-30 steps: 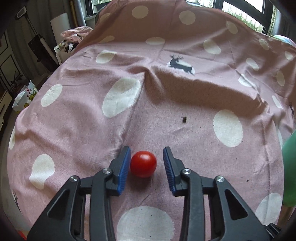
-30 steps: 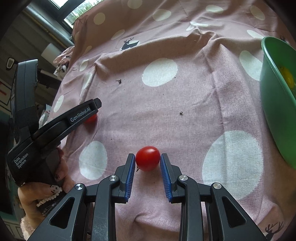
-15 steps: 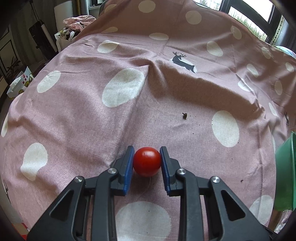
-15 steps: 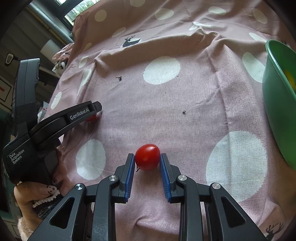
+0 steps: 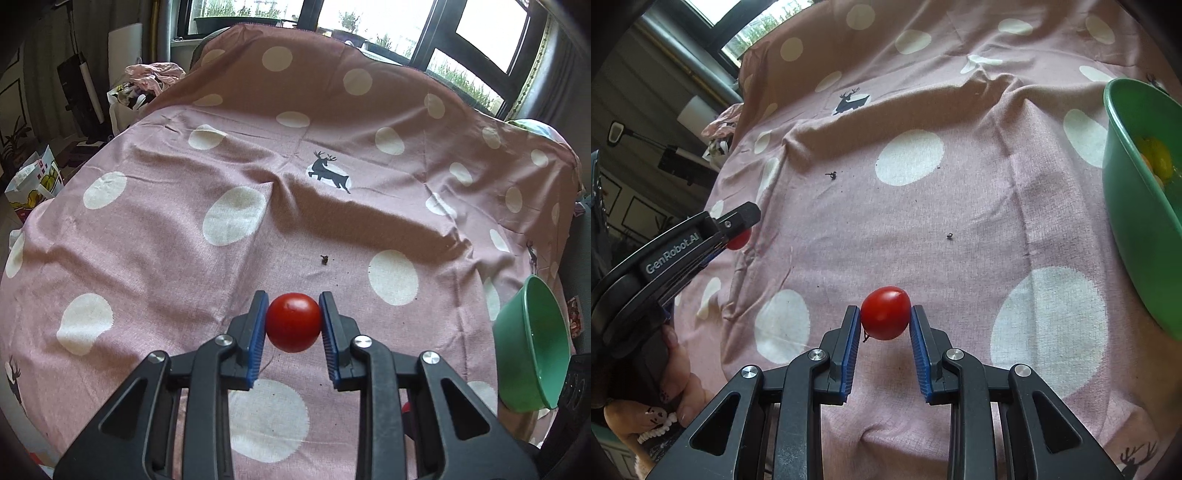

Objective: Organize fruits
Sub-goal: 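Lift the tomato with the right gripper and carry it over the bowl, then lower the tomato into the bowl and open the right gripper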

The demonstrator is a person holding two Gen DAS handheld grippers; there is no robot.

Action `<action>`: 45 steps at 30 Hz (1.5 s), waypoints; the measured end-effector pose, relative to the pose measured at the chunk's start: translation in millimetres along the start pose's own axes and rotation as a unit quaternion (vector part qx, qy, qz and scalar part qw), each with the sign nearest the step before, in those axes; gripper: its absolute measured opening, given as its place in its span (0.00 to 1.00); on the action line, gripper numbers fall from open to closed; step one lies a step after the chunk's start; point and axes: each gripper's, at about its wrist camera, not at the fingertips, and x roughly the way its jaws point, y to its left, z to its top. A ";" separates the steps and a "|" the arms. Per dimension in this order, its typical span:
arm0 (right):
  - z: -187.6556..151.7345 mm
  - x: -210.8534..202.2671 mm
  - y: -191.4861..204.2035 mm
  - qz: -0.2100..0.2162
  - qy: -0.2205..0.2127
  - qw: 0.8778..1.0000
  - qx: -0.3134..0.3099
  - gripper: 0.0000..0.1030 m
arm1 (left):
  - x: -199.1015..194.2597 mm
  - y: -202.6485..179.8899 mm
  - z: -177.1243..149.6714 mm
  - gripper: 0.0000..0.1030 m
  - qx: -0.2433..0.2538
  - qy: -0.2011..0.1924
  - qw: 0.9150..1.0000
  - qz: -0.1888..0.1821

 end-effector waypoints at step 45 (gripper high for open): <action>-5.7 -144.3 -167.5 -0.094 -0.259 0.937 0.217 0.28 | -22.7 -237.8 -69.1 0.27 0.237 0.009 0.950 -0.205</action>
